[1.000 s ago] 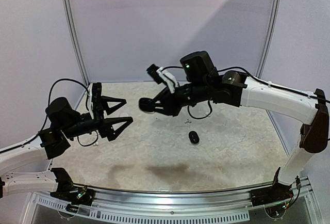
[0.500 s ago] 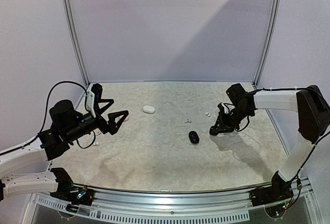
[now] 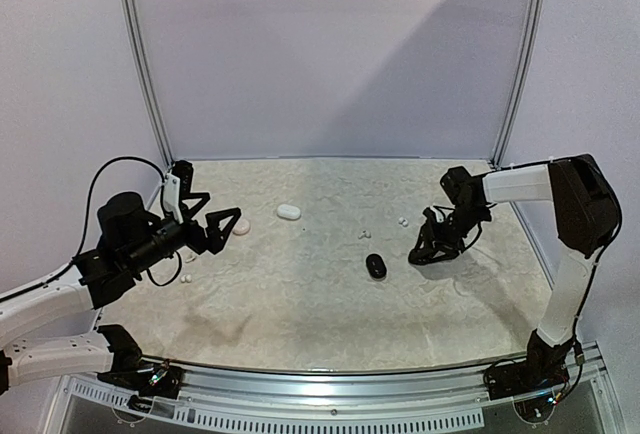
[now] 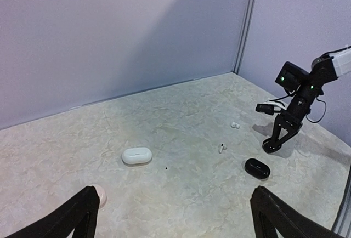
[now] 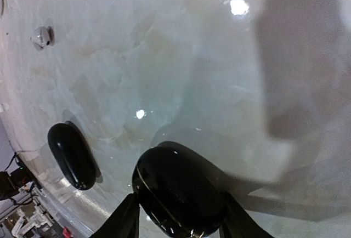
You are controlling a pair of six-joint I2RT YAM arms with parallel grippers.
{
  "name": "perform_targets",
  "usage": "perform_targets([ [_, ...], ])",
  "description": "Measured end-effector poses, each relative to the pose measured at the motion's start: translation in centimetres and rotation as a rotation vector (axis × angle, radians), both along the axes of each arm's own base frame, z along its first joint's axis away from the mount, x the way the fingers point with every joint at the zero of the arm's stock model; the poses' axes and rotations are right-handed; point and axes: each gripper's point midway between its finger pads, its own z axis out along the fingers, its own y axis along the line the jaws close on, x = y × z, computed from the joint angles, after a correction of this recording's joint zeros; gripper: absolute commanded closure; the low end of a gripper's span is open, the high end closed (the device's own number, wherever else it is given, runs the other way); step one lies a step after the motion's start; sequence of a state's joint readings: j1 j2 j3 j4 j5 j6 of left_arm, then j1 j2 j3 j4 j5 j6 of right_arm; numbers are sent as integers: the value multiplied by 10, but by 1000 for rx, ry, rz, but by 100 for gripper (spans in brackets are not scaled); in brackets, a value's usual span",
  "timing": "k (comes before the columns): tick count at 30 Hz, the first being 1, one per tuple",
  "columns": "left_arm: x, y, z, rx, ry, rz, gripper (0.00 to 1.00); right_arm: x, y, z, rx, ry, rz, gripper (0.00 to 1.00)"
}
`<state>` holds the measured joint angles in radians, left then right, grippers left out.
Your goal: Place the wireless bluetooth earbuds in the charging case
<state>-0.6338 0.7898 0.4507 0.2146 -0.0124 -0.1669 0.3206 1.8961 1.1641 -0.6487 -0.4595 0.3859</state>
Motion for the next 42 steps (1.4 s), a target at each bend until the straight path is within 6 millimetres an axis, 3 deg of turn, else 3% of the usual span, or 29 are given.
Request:
perform_targets([
  [3,4,5,-5,4,20,27,2,9,-8,4,-72,-9,16,36],
  [7,10,11,-12,32,40,55,1,24,-18,18,-157,-46,35,4],
  [13,28,13,-5,209,23,37,1,48,-27,55,-233,-142,56,1],
  [18,54,1,-3,590,-7,-147,1,52,-31,92,-261,-233,47,1],
  [21,72,10,-34,849,63,-295,1,49,-27,114,-264,-300,51,1],
  [25,92,42,-85,1069,302,-567,1,40,-6,139,-253,-385,98,1],
  [30,156,59,-112,1134,397,-738,1,27,20,140,-251,-417,162,1],
  [32,161,60,-126,1135,416,-784,1,22,24,135,-254,-409,175,1],
  [38,150,52,-166,1122,473,-921,1,16,27,130,-270,-398,174,1],
  [42,159,50,-193,1137,492,-918,2,13,31,130,-266,-396,173,1],
])
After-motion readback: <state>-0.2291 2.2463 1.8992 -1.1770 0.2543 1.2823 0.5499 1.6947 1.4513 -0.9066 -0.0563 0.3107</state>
